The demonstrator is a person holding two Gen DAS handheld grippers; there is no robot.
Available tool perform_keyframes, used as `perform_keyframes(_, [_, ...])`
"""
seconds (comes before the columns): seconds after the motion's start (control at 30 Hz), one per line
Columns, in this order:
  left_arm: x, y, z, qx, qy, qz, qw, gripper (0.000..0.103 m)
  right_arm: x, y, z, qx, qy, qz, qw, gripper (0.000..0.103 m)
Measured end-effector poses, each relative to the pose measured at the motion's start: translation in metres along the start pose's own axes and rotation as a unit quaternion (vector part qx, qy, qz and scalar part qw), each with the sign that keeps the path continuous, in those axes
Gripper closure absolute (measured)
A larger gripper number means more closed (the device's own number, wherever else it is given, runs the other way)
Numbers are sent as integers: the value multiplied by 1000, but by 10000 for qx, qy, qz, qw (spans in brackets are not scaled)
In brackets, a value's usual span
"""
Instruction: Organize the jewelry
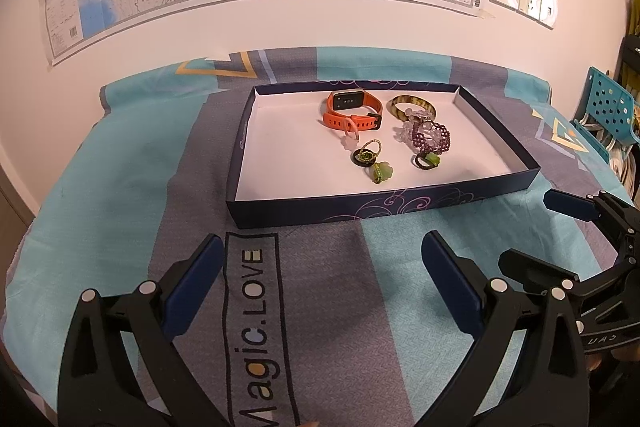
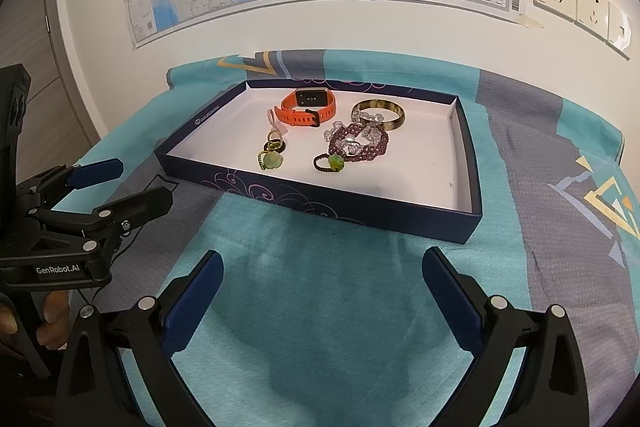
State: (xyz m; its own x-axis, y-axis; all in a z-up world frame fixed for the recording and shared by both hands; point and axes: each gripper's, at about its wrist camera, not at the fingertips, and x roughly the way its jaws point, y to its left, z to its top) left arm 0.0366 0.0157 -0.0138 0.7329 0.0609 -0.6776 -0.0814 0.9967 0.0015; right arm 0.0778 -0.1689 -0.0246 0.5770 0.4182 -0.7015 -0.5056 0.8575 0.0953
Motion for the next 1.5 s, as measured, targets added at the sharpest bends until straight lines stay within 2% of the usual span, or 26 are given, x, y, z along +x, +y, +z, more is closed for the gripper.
perform_keyframes(1.5, [7,-1,-3,-10,66,-38,10000,6,4,0,0,25,73,-16,10000,7])
